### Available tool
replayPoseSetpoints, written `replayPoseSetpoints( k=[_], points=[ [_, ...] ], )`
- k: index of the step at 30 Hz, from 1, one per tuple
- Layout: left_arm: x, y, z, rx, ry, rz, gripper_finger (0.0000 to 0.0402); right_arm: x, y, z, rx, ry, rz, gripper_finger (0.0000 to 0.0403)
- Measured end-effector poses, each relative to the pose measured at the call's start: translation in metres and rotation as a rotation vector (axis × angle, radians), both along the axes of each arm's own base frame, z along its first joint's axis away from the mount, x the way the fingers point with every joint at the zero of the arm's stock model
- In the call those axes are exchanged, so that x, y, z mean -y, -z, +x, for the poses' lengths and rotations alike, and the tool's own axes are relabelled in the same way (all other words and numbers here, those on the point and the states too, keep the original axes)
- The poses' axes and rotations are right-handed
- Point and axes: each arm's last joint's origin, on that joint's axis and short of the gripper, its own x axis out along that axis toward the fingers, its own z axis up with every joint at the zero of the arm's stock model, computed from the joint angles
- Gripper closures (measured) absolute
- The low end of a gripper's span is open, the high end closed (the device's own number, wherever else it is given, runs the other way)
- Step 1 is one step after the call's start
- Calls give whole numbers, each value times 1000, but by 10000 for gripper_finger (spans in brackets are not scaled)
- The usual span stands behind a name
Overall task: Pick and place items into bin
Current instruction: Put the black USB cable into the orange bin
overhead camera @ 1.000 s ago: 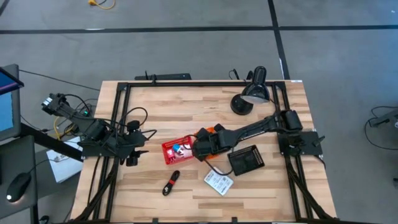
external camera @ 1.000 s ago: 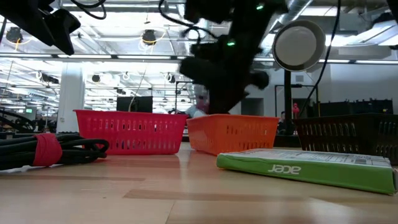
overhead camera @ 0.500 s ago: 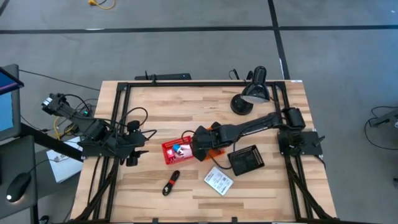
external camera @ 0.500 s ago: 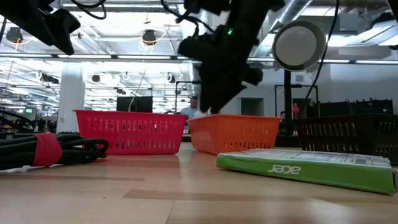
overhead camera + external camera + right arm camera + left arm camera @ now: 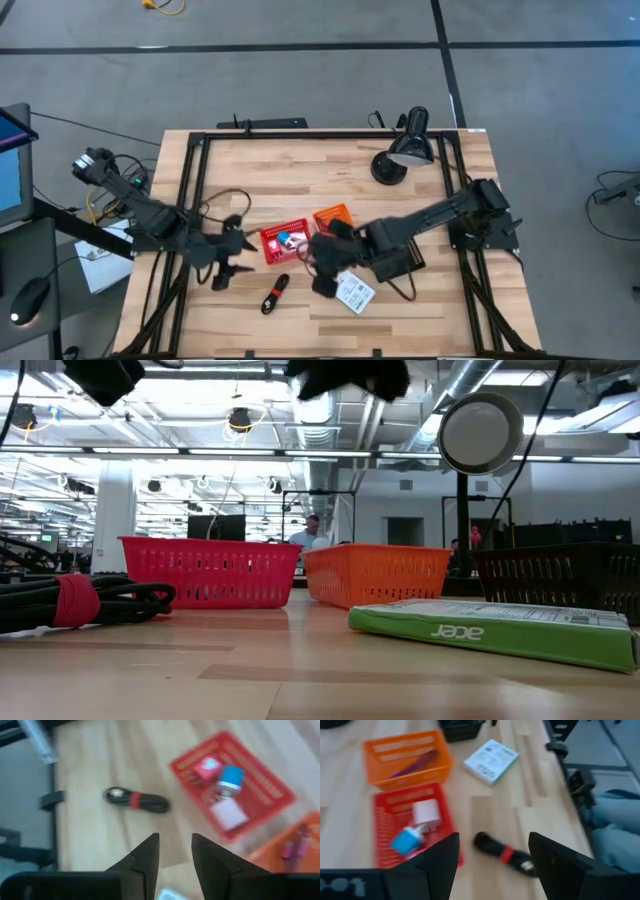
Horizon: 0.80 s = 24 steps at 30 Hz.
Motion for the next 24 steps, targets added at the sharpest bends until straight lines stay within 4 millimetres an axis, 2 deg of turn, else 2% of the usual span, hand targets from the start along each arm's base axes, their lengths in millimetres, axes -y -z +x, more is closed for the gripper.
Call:
replayPoseSetpoints(
  k=[6, 12, 18, 20, 24],
  points=[
    [30, 23, 19, -56, -16, -64, 173, -28, -2, -10, 25, -81, -7, 295],
    [46, 58, 37, -190, -103, -105, 173, -43, -2, -17, 27, -111, -4, 295],
    [63, 87, 54, -272, -109, -205, 173, -57, -2, -25, 29, 14, 75, 295],
    [68, 94, 57, -309, -100, -258, 173, -65, -2, -29, 33, 37, 90, 295],
    [70, 97, 62, -363, -169, -313, 173, -83, -1, -42, 25, -57, 17, 294]
  ],
)
